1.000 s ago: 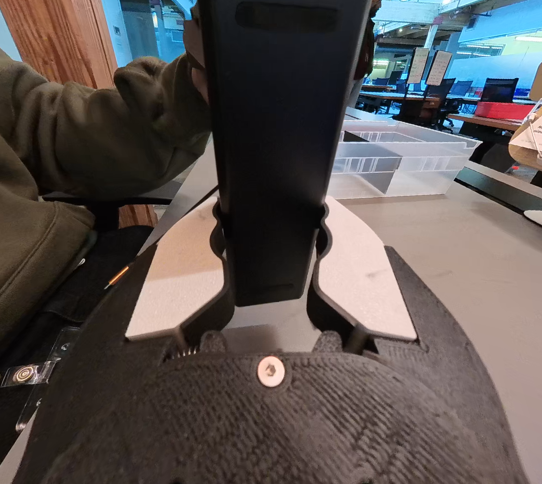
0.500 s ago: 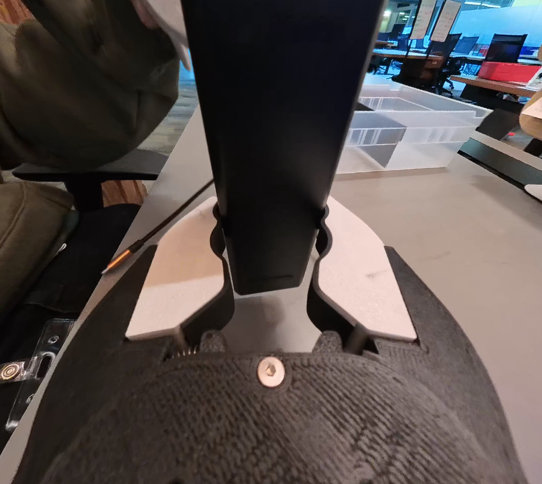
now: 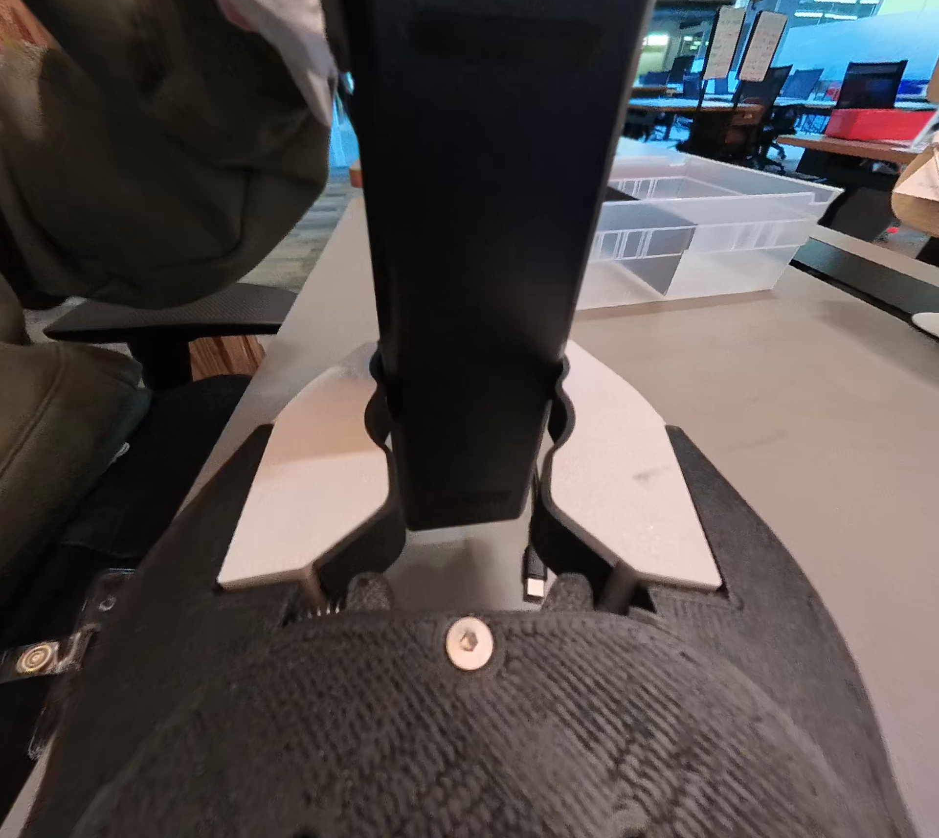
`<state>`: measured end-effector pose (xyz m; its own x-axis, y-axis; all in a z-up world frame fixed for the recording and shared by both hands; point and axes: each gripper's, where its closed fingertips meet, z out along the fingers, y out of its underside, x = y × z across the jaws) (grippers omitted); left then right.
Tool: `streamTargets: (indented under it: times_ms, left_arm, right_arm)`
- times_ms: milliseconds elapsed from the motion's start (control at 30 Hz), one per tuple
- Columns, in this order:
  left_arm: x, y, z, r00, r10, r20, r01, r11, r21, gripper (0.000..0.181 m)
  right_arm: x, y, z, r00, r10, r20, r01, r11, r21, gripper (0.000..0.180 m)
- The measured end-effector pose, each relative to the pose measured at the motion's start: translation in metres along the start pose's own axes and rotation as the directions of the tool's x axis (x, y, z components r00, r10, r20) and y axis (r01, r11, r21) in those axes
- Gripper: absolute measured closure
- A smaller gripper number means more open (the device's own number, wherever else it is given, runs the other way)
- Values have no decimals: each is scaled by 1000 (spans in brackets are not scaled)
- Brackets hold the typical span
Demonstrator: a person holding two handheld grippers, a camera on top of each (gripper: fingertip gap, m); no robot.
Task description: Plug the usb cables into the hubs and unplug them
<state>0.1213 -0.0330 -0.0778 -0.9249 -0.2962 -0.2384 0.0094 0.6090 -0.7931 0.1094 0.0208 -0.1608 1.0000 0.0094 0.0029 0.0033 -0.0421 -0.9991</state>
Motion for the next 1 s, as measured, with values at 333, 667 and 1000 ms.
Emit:
streamTargets:
  times_ms: [333,667,1000]
  left_arm:
    - [-4,12,2,999,-13,-35,14,999,33,125]
    - [-3,15,7,997,56,-49,-55,998,19,125]
    - [4,9,8,984,131,-118,-125,991,55,126]
  right_arm:
    - [11,-13,-9,998,27,-59,-20,993,116,115]
    - [13,-8,-5,995,9,-97,-3,998,69,119]
    - [11,-14,-8,997,-3,-82,13,992,124,120]
